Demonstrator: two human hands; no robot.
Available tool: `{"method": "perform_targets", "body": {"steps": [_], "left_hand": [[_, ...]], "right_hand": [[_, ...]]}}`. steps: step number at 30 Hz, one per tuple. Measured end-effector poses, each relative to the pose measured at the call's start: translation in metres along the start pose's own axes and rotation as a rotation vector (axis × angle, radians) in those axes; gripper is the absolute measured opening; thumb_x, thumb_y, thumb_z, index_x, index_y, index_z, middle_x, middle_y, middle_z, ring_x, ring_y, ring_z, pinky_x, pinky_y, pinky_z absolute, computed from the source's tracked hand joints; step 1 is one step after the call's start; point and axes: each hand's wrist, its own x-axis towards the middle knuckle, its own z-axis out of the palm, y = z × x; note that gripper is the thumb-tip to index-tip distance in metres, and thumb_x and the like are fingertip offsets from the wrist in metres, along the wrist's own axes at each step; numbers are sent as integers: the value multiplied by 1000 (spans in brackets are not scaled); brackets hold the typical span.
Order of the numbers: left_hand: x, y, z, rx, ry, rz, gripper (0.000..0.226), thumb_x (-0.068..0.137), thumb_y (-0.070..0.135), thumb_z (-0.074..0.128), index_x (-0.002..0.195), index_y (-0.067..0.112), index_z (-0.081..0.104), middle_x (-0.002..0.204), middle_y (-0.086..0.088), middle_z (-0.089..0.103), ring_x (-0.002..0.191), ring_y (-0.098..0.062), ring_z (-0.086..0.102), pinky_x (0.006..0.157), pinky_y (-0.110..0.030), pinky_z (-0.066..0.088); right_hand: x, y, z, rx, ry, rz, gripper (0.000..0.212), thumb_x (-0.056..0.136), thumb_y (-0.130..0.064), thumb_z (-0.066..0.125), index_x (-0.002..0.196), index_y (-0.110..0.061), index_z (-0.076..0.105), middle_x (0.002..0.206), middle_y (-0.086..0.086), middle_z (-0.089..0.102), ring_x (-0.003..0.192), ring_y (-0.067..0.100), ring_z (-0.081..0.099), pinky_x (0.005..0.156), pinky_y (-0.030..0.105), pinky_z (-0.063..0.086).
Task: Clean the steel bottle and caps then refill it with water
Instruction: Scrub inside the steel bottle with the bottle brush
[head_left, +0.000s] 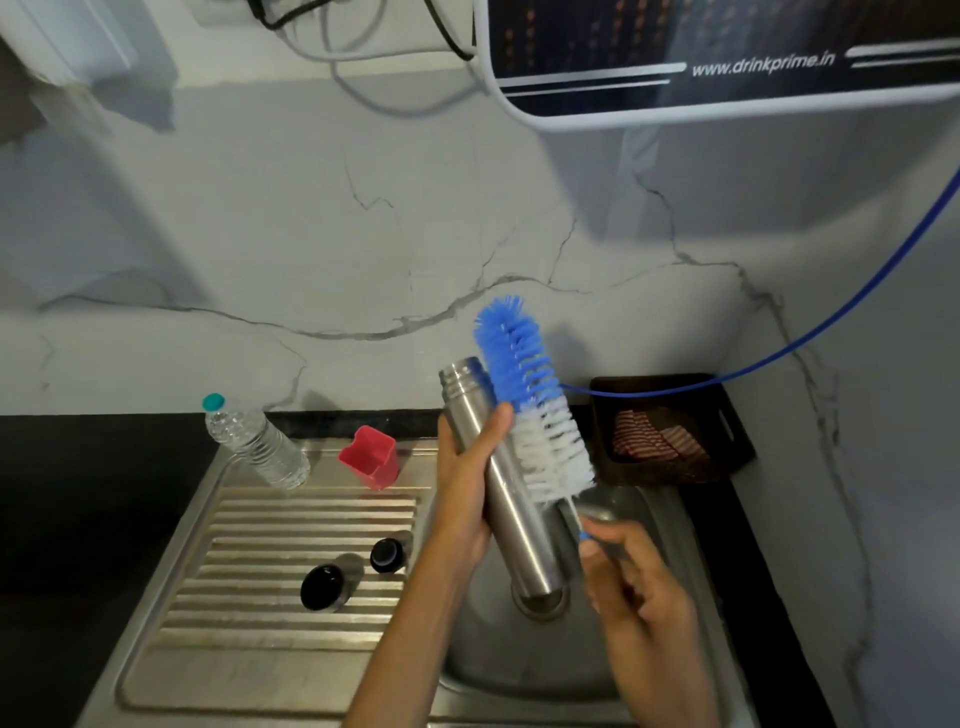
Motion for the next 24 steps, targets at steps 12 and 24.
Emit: {"method": "perform_targets", "body": {"steps": [12, 24], "left_hand": [[10, -17, -37, -73, 5, -234, 95, 68, 61, 90, 142, 16, 54, 132, -22, 69, 119, -43, 69, 101, -58, 56], [9, -2, -36, -143, 56, -191, 75, 94, 72, 50, 121, 6, 74, 120, -17, 74, 108, -36, 72, 101, -47, 54]], "right_hand": [[-29, 26, -13, -213, -52, 32, 25, 88, -28, 67, 105, -46, 70, 63, -16, 66, 44, 0, 54, 46, 15, 45], [-51, 30, -12, -201, 24, -57, 23, 57, -63, 75, 72, -46, 76, 68, -10, 70, 58, -13, 60, 61, -6, 39]]}}
